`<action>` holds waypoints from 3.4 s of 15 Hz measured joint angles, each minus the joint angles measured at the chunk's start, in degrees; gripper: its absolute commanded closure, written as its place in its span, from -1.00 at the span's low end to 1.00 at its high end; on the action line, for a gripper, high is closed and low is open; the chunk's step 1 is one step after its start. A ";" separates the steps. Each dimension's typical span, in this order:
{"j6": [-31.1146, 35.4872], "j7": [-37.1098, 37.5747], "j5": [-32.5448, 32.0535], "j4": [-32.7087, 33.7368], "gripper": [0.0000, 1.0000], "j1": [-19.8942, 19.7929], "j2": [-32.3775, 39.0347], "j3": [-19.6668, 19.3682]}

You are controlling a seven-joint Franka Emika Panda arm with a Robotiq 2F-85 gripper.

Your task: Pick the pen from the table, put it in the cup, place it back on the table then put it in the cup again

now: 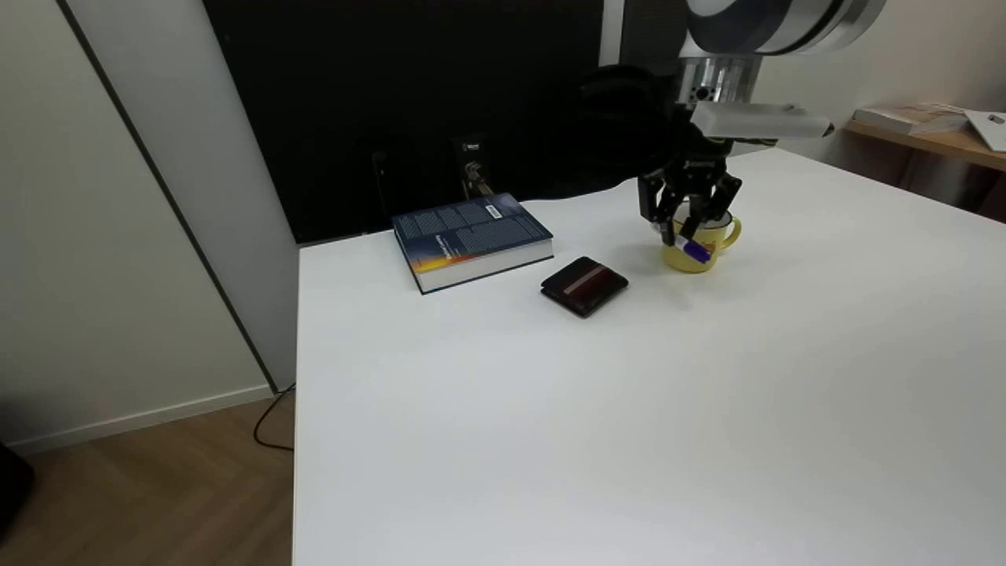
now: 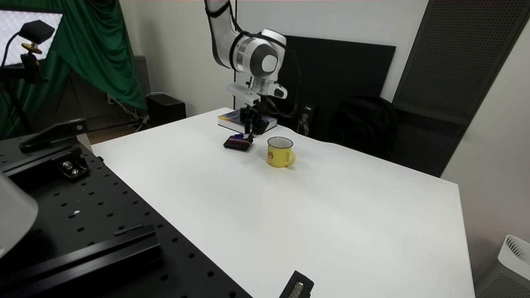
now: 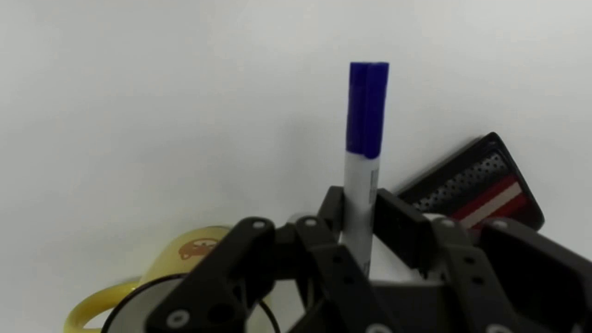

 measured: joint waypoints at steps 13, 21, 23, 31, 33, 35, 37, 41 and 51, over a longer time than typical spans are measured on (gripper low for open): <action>-0.36 1.69 7.84 0.25 0.89 -5.27 -3.09 -0.80; -0.12 1.71 15.66 -0.76 0.89 -10.32 -3.04 1.86; 0.21 1.71 17.46 -0.97 0.89 -11.05 -2.86 2.80; 1.99 1.69 23.67 -2.26 0.89 -13.91 -1.90 4.87; 2.53 1.64 25.38 -2.67 0.89 -14.66 -1.80 5.08; 2.83 1.62 27.02 -2.90 0.89 -15.20 -1.56 5.22; 2.85 1.56 28.72 -2.94 0.89 -15.55 -1.13 5.28; 2.87 1.41 31.41 -2.94 0.89 -15.88 -0.30 5.30; 2.89 -1.57 37.99 -2.94 0.89 -16.90 0.33 5.31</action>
